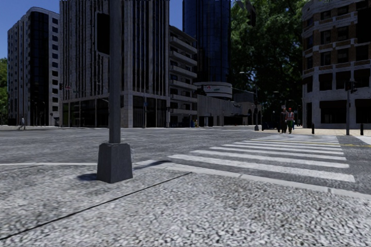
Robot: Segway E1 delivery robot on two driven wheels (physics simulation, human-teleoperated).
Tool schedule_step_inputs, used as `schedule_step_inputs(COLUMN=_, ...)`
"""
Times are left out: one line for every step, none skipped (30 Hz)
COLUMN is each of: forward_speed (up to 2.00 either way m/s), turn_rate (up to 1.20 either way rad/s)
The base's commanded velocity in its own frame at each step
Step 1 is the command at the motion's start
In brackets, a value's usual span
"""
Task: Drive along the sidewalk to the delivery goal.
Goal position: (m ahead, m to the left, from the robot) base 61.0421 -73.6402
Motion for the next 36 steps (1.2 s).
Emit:
schedule_step_inputs(forward_speed=1.55, turn_rate=-0.5)
schedule_step_inputs(forward_speed=1.55, turn_rate=-0.5)
schedule_step_inputs(forward_speed=1.55, turn_rate=-0.5)
schedule_step_inputs(forward_speed=1.55, turn_rate=-0.5)
schedule_step_inputs(forward_speed=1.55, turn_rate=-0.5)
schedule_step_inputs(forward_speed=1.55, turn_rate=-0.5)
schedule_step_inputs(forward_speed=1.55, turn_rate=-0.5)
schedule_step_inputs(forward_speed=1.55, turn_rate=-0.5)
schedule_step_inputs(forward_speed=1.55, turn_rate=-0.5)
schedule_step_inputs(forward_speed=1.58, turn_rate=-0.5)
schedule_step_inputs(forward_speed=1.65, turn_rate=-0.5)
schedule_step_inputs(forward_speed=1.68, turn_rate=-0.5)
schedule_step_inputs(forward_speed=1.69, turn_rate=-0.5)
schedule_step_inputs(forward_speed=1.69, turn_rate=-0.5)
schedule_step_inputs(forward_speed=1.69, turn_rate=-0.5)
schedule_step_inputs(forward_speed=1.7, turn_rate=-0.5)
schedule_step_inputs(forward_speed=1.7, turn_rate=-0.5)
schedule_step_inputs(forward_speed=1.7, turn_rate=-0.5)
schedule_step_inputs(forward_speed=1.7, turn_rate=-0.5)
schedule_step_inputs(forward_speed=1.7, turn_rate=-0.5)
schedule_step_inputs(forward_speed=1.71, turn_rate=-0.5)
schedule_step_inputs(forward_speed=1.71, turn_rate=-0.5)
schedule_step_inputs(forward_speed=1.71, turn_rate=-0.5)
schedule_step_inputs(forward_speed=1.75, turn_rate=-0.5)
schedule_step_inputs(forward_speed=1.84, turn_rate=-0.5)
schedule_step_inputs(forward_speed=1.91, turn_rate=-0.5)
schedule_step_inputs(forward_speed=1.91, turn_rate=-0.5)
schedule_step_inputs(forward_speed=2.0, turn_rate=-0.5)
schedule_step_inputs(forward_speed=2.0, turn_rate=-0.5)
schedule_step_inputs(forward_speed=2.0, turn_rate=-0.5)
schedule_step_inputs(forward_speed=2.0, turn_rate=-0.5)
schedule_step_inputs(forward_speed=2.0, turn_rate=-0.5)
schedule_step_inputs(forward_speed=2.0, turn_rate=-0.5)
schedule_step_inputs(forward_speed=2.0, turn_rate=-0.5)
schedule_step_inputs(forward_speed=2.0, turn_rate=-0.5)
schedule_step_inputs(forward_speed=2.0, turn_rate=-0.5)
